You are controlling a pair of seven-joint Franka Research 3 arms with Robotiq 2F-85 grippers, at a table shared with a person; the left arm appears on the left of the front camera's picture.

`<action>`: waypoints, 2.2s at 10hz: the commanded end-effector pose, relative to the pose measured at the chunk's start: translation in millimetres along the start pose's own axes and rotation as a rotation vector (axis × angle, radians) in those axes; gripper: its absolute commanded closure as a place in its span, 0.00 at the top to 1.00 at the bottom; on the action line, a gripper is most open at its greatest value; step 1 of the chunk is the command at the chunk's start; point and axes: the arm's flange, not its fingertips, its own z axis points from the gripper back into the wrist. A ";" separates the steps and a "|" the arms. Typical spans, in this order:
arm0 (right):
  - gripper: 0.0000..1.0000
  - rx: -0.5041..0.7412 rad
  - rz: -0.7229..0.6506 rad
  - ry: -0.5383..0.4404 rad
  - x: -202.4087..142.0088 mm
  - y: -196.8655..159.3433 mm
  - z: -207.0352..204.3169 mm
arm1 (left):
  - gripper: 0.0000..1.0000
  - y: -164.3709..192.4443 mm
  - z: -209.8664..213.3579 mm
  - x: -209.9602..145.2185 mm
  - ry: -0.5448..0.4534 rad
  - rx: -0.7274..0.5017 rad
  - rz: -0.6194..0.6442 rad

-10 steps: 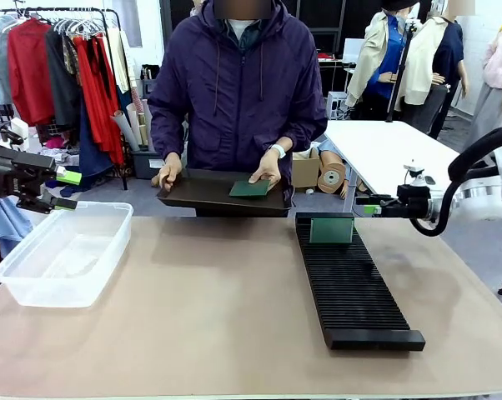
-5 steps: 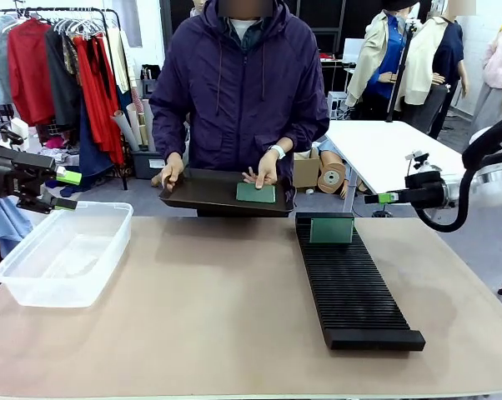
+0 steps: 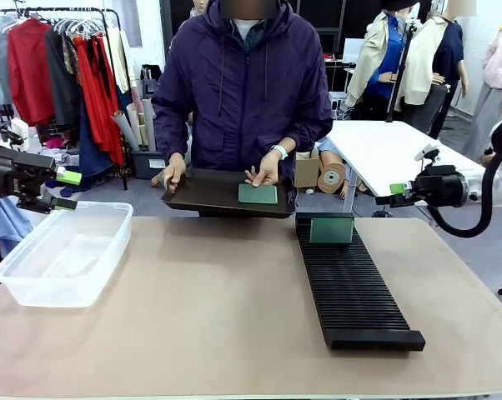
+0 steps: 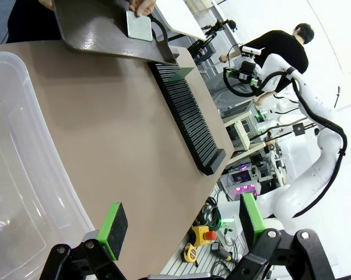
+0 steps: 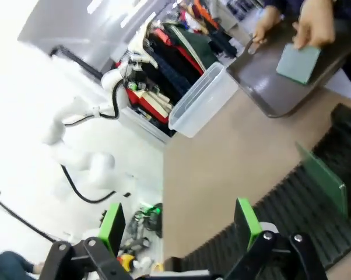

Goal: Sort PCBs into racks and boxes based on the side picked up.
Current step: Pick up the Blank PCB handed by the Human.

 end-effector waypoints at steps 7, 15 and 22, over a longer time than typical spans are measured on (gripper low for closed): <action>1.00 0.079 -0.291 -0.029 -13.6 42.1 -24.2 | 1.00 -1.4 1.3 0.5 -0.002 0.001 -0.001; 1.00 0.078 -0.284 0.003 -16.5 34.5 -21.5 | 1.00 -1.4 1.3 0.5 -0.002 0.001 -0.001; 1.00 0.078 -0.284 0.003 -16.5 34.5 -21.5 | 1.00 -1.4 1.3 0.5 -0.002 0.001 -0.001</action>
